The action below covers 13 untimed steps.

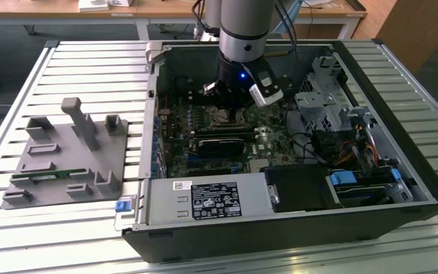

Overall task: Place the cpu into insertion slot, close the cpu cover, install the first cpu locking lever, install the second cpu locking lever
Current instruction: 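Install the second cpu locking lever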

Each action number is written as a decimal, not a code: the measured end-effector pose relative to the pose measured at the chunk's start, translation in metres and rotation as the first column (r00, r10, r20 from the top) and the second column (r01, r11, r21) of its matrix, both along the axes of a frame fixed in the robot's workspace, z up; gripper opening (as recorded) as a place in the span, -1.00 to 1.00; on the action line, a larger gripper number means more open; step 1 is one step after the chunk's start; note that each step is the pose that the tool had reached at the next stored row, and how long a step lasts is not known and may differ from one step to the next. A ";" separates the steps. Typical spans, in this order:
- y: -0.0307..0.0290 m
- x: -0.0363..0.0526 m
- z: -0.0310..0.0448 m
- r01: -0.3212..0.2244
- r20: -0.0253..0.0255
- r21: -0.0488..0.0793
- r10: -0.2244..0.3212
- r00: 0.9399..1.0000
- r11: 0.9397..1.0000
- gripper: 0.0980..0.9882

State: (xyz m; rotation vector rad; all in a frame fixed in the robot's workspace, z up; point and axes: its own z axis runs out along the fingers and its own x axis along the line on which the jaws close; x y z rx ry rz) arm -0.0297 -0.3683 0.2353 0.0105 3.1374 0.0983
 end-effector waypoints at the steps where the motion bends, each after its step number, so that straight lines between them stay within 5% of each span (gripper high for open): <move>1: -0.0006 -0.0025 -0.0001 0.000 0.000 0.000 0.000 1.000 1.000 -0.98; 5: -0.0015 -0.0102 -0.0017 0.000 0.000 0.000 0.000 1.000 1.000 -0.98; 13: -0.0016 -0.0114 -0.0145 0.000 -0.004 0.002 0.000 1.000 1.000 -0.98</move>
